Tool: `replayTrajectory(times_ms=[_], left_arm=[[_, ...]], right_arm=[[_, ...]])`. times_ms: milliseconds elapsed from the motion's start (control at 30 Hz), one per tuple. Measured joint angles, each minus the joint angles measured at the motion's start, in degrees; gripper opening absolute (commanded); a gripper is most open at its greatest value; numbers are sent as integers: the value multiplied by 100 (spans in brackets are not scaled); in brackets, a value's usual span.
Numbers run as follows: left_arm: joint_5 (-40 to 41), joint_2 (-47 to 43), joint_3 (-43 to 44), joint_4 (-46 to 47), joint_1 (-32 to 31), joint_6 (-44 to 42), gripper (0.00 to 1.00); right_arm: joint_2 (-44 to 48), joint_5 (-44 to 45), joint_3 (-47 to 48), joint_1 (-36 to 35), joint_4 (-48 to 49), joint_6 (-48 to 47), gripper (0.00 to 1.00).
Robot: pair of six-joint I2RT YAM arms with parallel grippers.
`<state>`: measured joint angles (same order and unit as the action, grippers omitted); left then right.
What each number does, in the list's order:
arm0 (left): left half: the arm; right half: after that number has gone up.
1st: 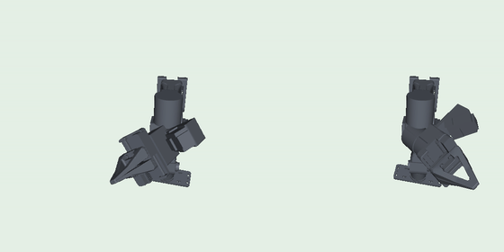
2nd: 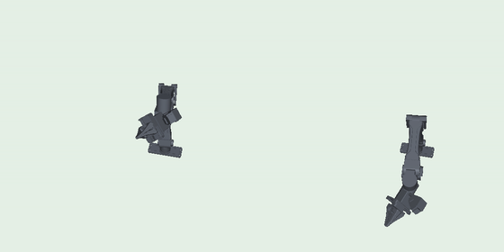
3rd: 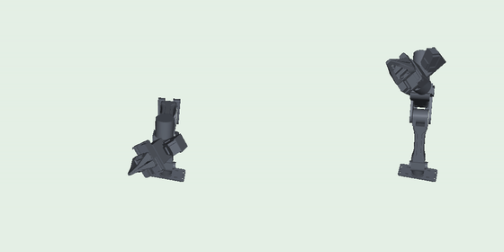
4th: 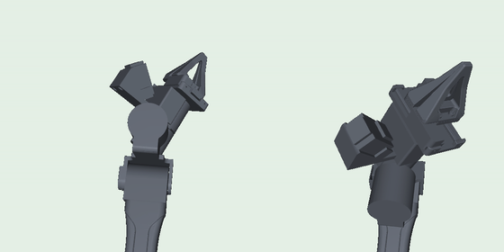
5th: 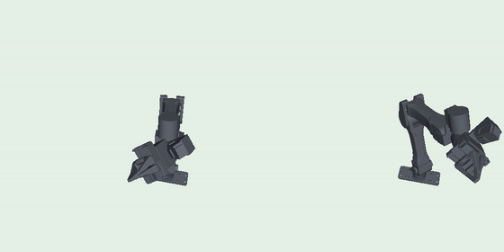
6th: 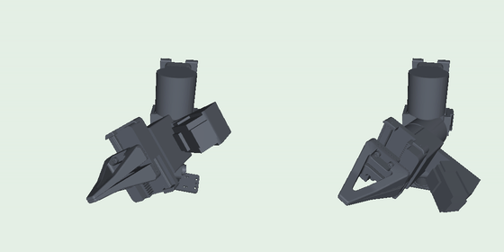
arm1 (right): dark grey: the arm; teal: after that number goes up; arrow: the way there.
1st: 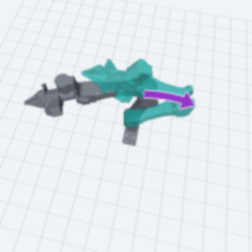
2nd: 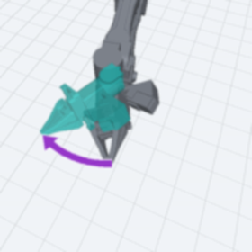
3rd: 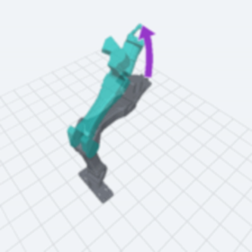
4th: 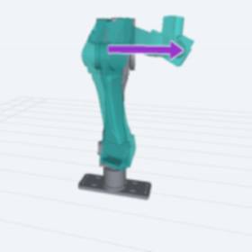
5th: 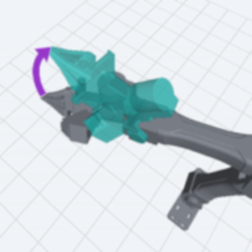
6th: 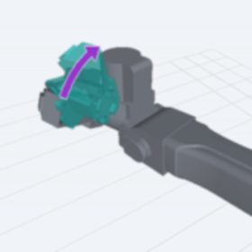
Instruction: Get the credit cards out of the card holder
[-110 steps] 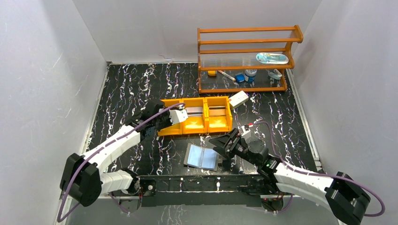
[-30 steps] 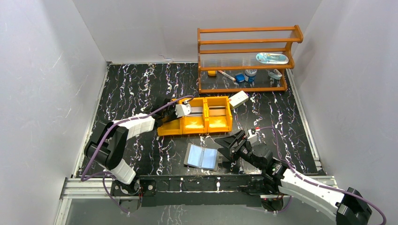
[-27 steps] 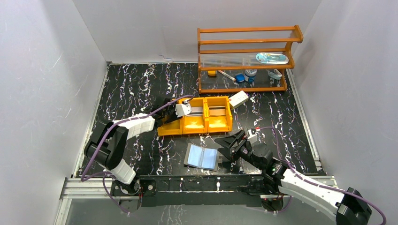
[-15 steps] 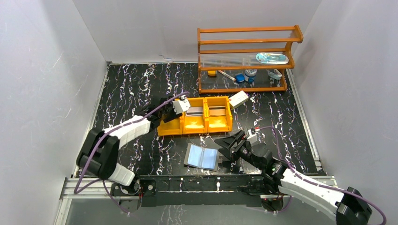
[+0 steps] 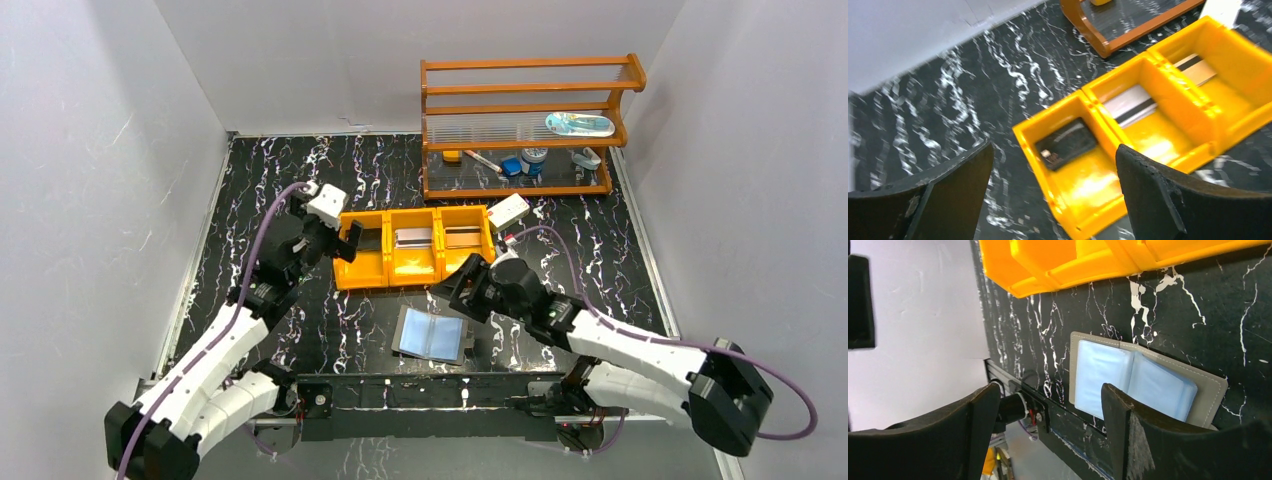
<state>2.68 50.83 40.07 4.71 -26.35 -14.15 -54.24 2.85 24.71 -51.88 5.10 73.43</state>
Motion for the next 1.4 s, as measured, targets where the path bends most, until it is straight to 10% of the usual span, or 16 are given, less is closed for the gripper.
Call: replayTrajectory(times_ms=[633,1067,1400], left_arm=[[-468,-1659,-525,-2170,0,3687,97],[-636,-1655,-955,-2323,0,3930,98],[-682,-1606,-973,-2312,0,3910,98]], right_arm=[[-2544,940,2277,-1318,-2201,-286,82],[-3622,824,2962,-1384,-2618,-339,83],[-4245,791,3353,-1381,-2942,-361,58]])
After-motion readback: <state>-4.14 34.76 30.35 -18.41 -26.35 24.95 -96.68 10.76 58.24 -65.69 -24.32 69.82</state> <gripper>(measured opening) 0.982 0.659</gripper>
